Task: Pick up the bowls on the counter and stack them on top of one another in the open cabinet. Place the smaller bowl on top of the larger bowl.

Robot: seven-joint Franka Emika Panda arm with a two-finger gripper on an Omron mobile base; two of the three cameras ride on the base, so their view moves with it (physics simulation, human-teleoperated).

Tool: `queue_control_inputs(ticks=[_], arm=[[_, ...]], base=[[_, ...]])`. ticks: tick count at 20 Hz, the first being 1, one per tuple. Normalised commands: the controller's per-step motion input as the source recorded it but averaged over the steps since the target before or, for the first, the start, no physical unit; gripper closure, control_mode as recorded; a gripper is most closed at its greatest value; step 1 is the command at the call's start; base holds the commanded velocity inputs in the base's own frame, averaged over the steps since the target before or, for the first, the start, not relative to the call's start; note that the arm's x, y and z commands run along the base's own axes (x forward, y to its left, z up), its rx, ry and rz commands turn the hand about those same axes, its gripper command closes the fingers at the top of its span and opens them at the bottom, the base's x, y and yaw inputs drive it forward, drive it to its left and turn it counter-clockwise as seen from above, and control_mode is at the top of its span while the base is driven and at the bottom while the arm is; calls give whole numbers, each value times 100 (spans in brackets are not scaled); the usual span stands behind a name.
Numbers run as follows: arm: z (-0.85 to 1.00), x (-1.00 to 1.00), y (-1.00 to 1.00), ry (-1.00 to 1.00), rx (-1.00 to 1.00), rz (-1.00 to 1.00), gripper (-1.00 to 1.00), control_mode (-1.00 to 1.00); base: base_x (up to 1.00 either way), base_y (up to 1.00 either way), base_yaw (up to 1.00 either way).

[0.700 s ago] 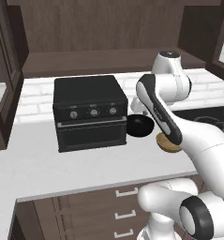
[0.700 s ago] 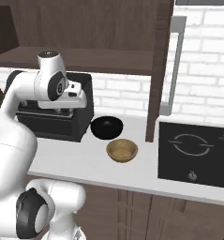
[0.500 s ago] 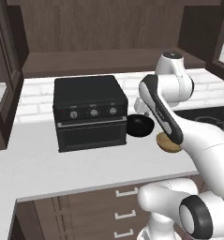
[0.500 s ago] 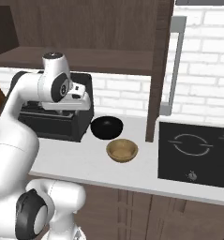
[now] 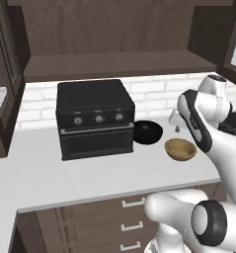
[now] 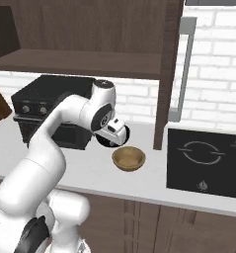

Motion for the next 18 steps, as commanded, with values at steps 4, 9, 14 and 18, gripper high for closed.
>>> queue_control_inputs(ticks=[4, 9, 14, 18], arm=[[-87, 3, -100, 13, 29, -47, -100, -100], [-76, 34, -70, 12, 21, -21, -100, -100], [-32, 27, -17, 3, 3, -3, -100, -100], [-14, 33, 0, 0, 0, 0, -100, -100]], base=[[0, 0, 0], [0, 0, 0], [0, 0, 0], [0, 0, 0]])
